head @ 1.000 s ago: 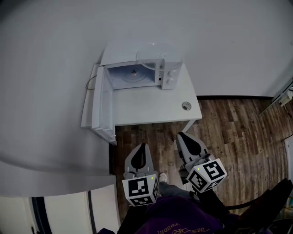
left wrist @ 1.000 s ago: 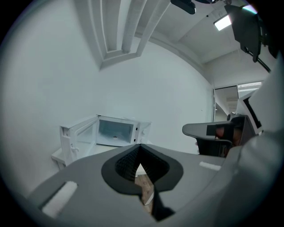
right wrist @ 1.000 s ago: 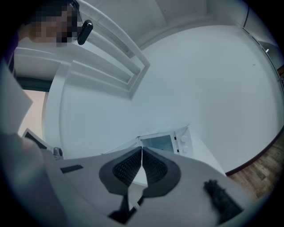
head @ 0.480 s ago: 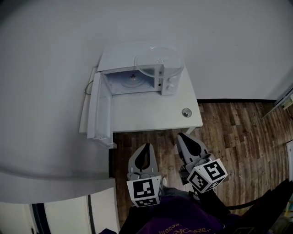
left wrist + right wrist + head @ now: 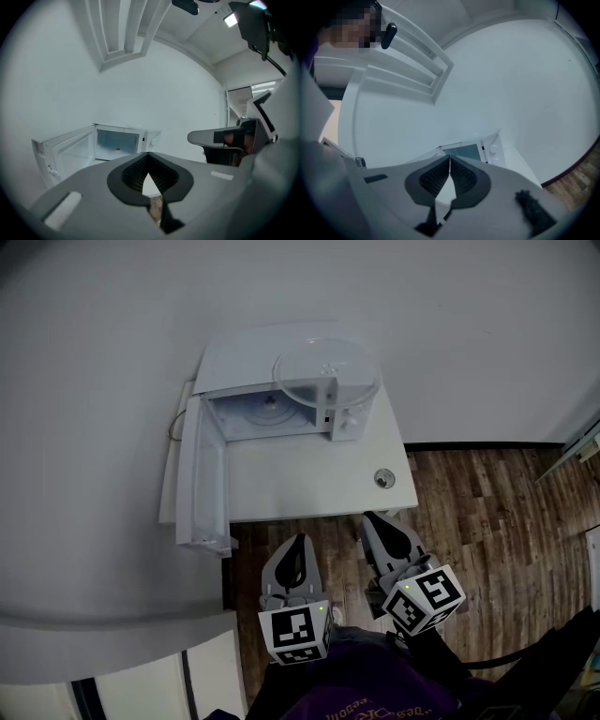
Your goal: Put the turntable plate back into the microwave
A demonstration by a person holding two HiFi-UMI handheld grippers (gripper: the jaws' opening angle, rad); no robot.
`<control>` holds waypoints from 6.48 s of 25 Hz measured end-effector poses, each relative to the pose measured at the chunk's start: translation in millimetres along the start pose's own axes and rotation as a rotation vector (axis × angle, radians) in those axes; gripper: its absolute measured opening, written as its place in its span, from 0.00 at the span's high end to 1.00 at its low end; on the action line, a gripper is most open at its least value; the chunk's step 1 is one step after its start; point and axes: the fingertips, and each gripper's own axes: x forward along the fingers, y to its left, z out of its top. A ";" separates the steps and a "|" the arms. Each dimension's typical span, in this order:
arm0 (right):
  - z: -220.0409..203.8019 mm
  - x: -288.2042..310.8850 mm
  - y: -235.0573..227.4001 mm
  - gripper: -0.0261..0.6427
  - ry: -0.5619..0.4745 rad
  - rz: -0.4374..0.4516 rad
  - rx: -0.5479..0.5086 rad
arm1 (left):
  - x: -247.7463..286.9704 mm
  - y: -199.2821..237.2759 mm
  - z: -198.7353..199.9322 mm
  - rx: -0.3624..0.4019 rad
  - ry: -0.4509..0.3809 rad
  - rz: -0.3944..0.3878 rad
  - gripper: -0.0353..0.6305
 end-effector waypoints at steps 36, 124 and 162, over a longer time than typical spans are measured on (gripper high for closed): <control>27.1 140.8 -67.5 0.94 0.001 -0.221 -0.019 | 164.3 70.8 46.8 -0.024 0.028 -0.191 0.94; 37.4 208.0 -182.2 0.79 0.054 0.053 0.633 | 297.8 36.7 71.6 -0.954 -0.002 -0.503 0.84; 48.9 191.6 -110.0 0.80 0.102 0.193 0.543 | 218.7 63.2 93.8 -0.980 -0.225 -0.485 0.86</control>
